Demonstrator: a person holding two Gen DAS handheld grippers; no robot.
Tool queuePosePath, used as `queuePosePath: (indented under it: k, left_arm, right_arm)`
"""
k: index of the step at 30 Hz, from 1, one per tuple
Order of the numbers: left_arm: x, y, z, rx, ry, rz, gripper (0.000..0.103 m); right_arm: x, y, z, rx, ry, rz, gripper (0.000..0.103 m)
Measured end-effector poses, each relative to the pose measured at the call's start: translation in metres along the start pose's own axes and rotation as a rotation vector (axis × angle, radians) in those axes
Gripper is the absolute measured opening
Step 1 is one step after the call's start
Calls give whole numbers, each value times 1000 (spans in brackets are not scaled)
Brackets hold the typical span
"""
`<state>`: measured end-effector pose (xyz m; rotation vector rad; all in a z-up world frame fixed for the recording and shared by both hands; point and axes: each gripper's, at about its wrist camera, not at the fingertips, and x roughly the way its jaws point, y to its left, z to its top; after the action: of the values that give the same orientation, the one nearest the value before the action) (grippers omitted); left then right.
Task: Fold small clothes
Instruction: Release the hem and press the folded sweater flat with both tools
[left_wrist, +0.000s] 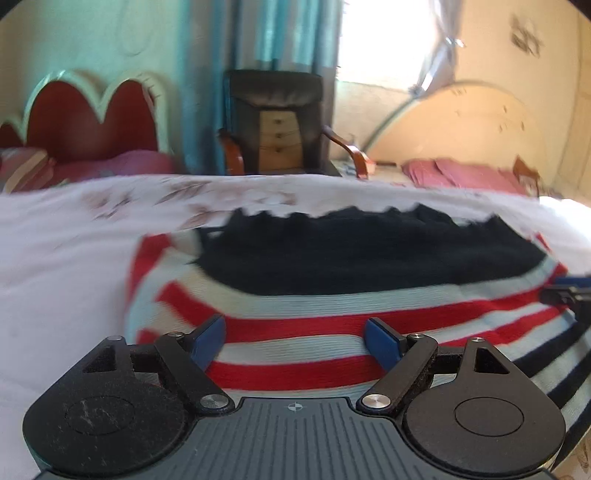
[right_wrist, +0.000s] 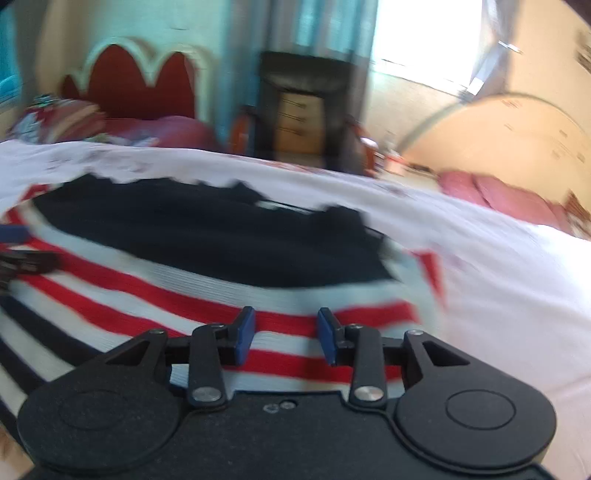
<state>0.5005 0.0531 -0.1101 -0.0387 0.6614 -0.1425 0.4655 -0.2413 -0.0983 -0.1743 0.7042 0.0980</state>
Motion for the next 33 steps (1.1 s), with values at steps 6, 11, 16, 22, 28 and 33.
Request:
queuePosePath:
  k: [6,11,16,22,28,33]
  left_arm:
    - [-7,-10,2,28,9,44,82]
    - [-26,-54,-9,86,-9,-47,83]
    - [-28,-73,-25,67,-1,-51,83]
    - [-41,-66,-29,47,-10,-41,83]
    - [-49,-44,-42,32,4,-2,83]
    - [-71,-29,-49,-4,-8,29,83]
  right_arm:
    - [-6,-15,-3,23,18,-30,34]
    - [-33,17,-2,23,-41,72,34]
    - [-32,58,-13,-49,5,96,34]
    - [-47,53,-16,-15,-1,96,36]
    - [-52,57,-26,-47,16,115,40]
    - [-67,20,-43,33,42,45,38]
